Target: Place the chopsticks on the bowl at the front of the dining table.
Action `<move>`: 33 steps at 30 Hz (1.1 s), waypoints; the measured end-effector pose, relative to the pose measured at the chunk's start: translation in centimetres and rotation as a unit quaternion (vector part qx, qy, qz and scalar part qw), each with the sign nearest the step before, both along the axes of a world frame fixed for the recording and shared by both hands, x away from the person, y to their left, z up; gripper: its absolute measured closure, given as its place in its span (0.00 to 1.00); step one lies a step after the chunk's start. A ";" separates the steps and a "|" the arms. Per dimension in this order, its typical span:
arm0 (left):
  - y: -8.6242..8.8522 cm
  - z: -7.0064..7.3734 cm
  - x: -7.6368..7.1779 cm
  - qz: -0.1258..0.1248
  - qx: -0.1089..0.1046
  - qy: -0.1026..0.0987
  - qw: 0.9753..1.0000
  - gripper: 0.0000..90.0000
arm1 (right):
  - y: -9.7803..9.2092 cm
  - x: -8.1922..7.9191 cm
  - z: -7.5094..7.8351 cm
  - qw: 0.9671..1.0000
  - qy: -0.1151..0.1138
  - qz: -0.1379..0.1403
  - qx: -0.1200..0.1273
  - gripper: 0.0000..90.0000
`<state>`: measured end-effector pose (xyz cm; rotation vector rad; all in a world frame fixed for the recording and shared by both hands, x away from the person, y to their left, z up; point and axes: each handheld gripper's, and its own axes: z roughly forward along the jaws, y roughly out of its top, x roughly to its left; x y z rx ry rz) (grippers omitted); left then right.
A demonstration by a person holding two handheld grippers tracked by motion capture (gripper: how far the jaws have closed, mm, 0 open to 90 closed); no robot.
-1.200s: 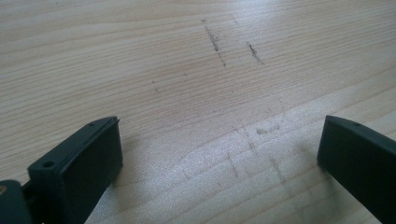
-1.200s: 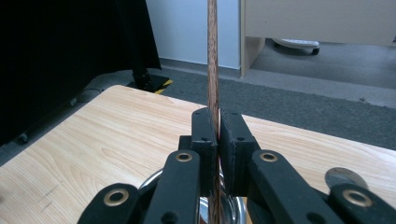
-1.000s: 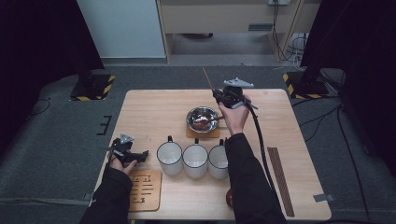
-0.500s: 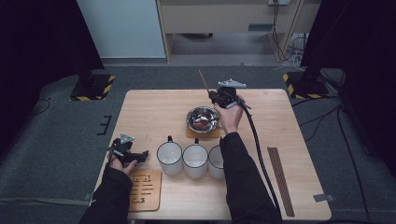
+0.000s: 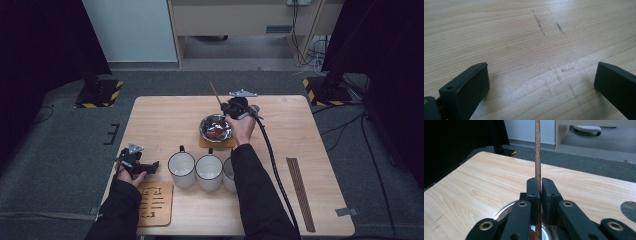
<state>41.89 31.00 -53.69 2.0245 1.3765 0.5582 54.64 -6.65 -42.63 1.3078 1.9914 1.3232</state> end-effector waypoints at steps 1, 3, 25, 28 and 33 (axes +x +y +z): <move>0.0 0.0 0.0 0.000 0.000 0.000 1.000 0.00 | 0.1 0.0 -0.1 1.000 0.002 0.000 -0.001 0.94; 0.0 0.0 0.0 0.000 0.000 0.000 1.000 0.00 | 0.2 0.0 -0.2 1.000 0.003 0.000 -0.002 0.94; 0.0 0.0 0.0 0.000 0.000 0.000 1.000 0.00 | 1.4 0.2 -3.0 0.999 0.042 0.005 -0.017 0.94; 0.0 0.0 0.0 0.000 0.000 0.000 1.000 0.00 | 1.5 0.3 -3.2 0.999 0.044 0.006 -0.021 0.94; 0.0 0.0 0.0 0.000 0.000 0.000 1.000 0.00 | 2.0 0.4 -3.8 0.998 0.051 0.008 -0.021 0.94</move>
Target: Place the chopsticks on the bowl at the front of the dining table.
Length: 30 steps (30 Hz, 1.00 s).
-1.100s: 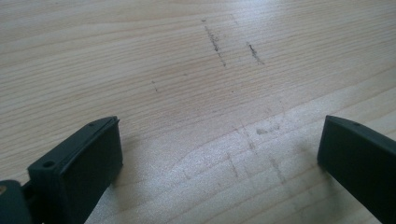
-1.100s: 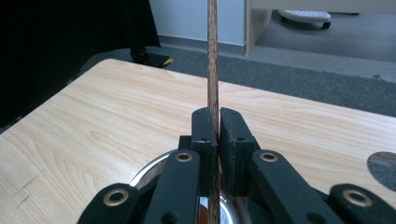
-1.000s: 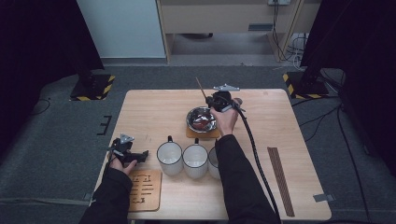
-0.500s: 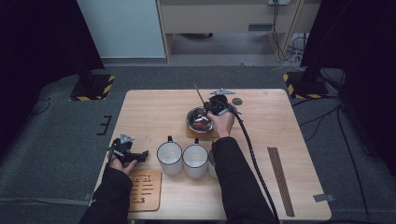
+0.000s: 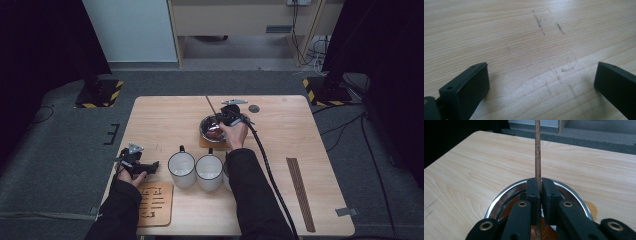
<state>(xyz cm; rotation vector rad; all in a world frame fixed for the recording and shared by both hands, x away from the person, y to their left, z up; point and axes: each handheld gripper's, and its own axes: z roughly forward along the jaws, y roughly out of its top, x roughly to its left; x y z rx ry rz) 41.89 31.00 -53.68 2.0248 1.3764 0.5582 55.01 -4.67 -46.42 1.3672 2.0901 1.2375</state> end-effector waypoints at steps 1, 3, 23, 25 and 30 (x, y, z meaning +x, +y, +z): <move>0.0 0.0 0.0 0.000 0.000 0.000 1.000 0.00 | 0.1 0.0 -0.1 1.000 0.001 0.000 0.000 0.94; 0.0 0.0 0.0 0.000 0.000 0.000 1.000 0.00 | 0.2 0.1 -0.3 1.000 0.003 0.000 -0.001 0.94; 0.0 0.0 0.0 0.000 0.000 0.000 1.000 0.00 | 0.7 0.5 -1.5 1.000 0.018 -0.004 -0.013 0.94; 0.0 0.0 0.0 0.000 0.000 0.000 1.000 0.00 | 0.7 0.6 -1.7 1.000 0.020 -0.004 -0.015 0.94; 0.0 0.0 0.0 0.000 0.000 0.000 1.000 0.00 | 0.7 0.6 -1.8 0.999 0.023 -0.008 -0.022 0.94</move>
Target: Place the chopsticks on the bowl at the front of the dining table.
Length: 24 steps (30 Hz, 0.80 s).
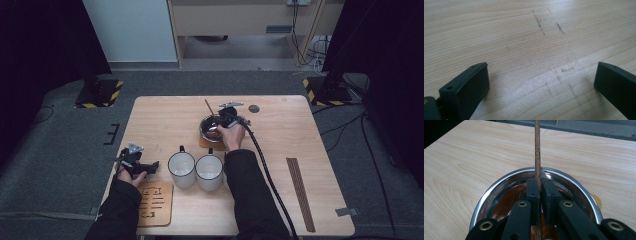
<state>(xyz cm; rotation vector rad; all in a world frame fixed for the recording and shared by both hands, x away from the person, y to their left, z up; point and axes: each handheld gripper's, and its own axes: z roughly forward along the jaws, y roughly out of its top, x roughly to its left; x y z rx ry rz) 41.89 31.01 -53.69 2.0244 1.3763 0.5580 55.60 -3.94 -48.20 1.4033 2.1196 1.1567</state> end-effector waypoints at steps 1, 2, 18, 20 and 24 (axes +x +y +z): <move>0.0 0.0 0.0 0.000 0.000 0.000 1.000 0.00 | 0.0 0.0 0.0 1.000 0.002 0.001 -0.002 0.94; 0.0 0.0 0.0 0.000 0.000 0.000 1.000 0.00 | 0.0 0.0 -0.1 1.000 0.001 0.000 -0.003 0.94; 0.0 0.0 0.0 -0.001 0.000 0.000 1.000 0.00 | 0.0 0.0 -0.1 1.000 0.002 0.006 -0.013 0.88; 0.0 0.0 0.0 -0.001 0.000 0.000 1.000 0.00 | -0.1 -0.1 0.1 1.000 -0.004 0.006 -0.010 0.85; 0.0 0.0 0.0 -0.001 0.000 0.000 1.000 0.00 | -0.3 -0.3 0.8 1.000 -0.013 0.005 0.000 0.79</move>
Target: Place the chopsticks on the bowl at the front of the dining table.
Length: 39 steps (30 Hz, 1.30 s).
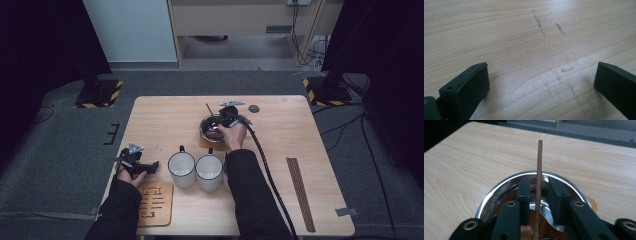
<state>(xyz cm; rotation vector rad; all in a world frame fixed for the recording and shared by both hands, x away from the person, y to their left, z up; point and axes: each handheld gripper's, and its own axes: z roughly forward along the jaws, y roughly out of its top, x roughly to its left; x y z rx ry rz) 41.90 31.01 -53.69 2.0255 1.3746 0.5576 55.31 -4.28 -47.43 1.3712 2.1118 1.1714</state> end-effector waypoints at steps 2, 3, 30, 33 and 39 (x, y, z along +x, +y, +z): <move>0.0 0.0 0.0 0.000 0.000 0.000 1.000 0.00 | -0.4 -0.2 0.8 1.000 -0.008 0.001 0.006 0.74; 0.0 0.0 0.0 0.000 0.000 0.000 1.000 0.00 | -0.4 -0.2 0.8 1.000 -0.008 0.001 0.006 0.74; 0.0 0.0 0.0 0.000 0.000 0.000 1.000 0.00 | -5.9 -3.2 6.7 0.997 -0.062 -0.003 0.036 0.53; 0.0 0.0 0.0 0.000 0.000 0.000 1.000 0.00 | -6.3 -3.5 6.9 0.997 -0.062 -0.003 0.037 0.53; 0.0 0.0 0.0 0.000 0.000 0.000 1.000 0.00 | -7.5 -4.5 7.4 0.997 -0.067 -0.003 0.033 0.52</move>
